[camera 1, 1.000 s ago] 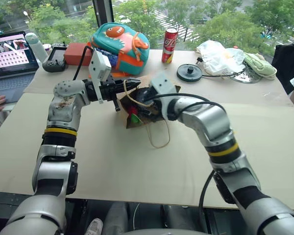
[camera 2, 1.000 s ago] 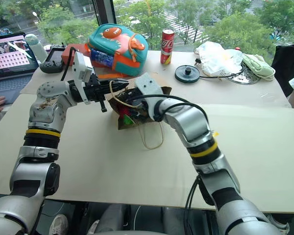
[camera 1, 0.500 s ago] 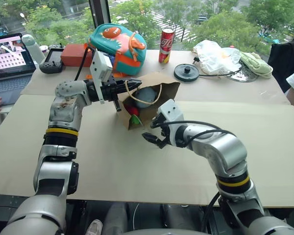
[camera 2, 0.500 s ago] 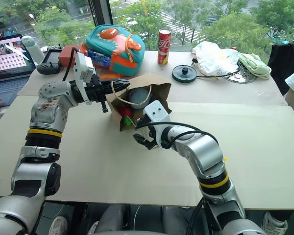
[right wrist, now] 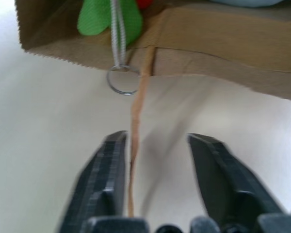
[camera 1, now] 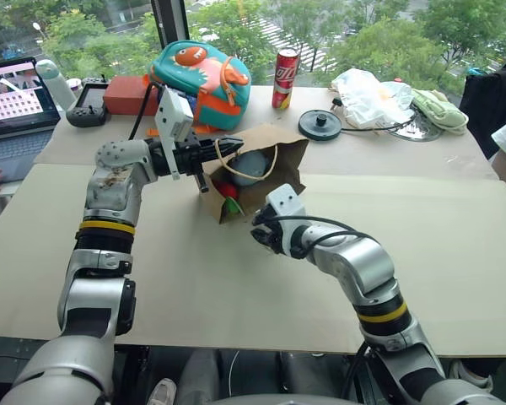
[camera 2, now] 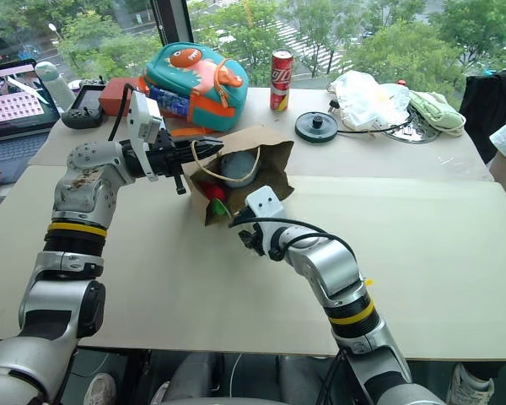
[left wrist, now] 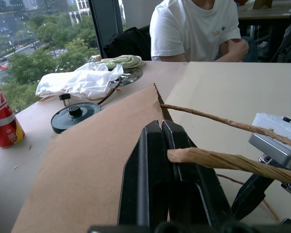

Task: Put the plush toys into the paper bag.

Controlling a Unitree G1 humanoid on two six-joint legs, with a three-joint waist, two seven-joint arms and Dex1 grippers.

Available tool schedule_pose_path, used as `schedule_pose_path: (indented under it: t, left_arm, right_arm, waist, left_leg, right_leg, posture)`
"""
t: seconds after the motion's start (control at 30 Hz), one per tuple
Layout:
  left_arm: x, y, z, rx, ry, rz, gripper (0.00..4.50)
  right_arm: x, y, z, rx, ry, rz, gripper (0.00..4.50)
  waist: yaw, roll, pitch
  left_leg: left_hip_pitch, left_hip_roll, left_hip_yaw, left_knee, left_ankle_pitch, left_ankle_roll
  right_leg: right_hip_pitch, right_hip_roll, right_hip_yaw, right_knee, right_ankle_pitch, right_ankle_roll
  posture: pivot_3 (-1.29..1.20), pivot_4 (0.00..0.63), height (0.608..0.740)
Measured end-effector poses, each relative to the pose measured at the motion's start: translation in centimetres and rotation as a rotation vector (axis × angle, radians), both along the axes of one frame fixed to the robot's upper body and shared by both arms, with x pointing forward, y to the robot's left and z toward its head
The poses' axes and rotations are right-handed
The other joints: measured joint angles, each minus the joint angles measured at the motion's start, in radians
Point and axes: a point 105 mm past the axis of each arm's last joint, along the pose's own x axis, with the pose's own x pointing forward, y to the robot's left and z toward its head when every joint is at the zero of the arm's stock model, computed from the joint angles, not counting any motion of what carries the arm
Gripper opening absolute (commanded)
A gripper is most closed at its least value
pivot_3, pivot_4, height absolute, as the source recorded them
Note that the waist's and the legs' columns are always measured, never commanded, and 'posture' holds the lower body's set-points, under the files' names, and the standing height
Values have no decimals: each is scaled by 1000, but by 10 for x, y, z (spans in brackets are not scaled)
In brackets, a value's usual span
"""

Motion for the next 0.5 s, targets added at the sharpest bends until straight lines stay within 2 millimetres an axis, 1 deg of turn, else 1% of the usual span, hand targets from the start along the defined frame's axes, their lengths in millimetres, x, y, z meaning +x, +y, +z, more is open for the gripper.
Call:
schedule_pose_path:
  t: [0.07, 0.1, 0.3, 0.4, 0.5]
  left_arm:
    - [0, 0, 0, 0, 0, 0, 0]
    - [0, 0, 0, 0, 0, 0, 0]
    - [0, 0, 0, 0, 0, 1, 0]
    - [0, 0, 0, 0, 0, 1, 0]
    - [0, -2, 0, -6, 1, -4, 0]
  right_arm:
    - [-1, 4, -1, 4, 0, 10, 303]
    - [-1, 5, 0, 6, -2, 13, 72]
    - [0, 4, 0, 7, -6, 12, 72]
    - [1, -1, 3, 12, -14, 0, 72]
    - [2, -17, 24, 28, -89, -8, 72]
  waist:
    - [-3, 0, 0]
    - [-4, 0, 0]
    - [-4, 0, 0]
    - [-4, 0, 0]
    - [-1, 0, 0]
  left_leg:
    - [0, 0, 0, 0, 0, 0]
    - [0, 0, 0, 0, 0, 0]
    - [0, 0, 0, 0, 0, 0]
    - [0, 0, 0, 0, 0, 0]
    - [-1, 0, 0, 0, 0, 0]
  right_leg:
    - [0, 0, 0, 0, 0, 0]
    - [0, 0, 0, 0, 0, 0]
    - [0, 0, 0, 0, 0, 0]
    - [0, 0, 0, 0, 0, 0]
    - [0, 0, 0, 0, 0, 0]
  posture:
    - [0, 150, 728]
    - [0, 150, 728]
    - [0, 150, 728]
    - [0, 150, 728]
    - [0, 150, 728]
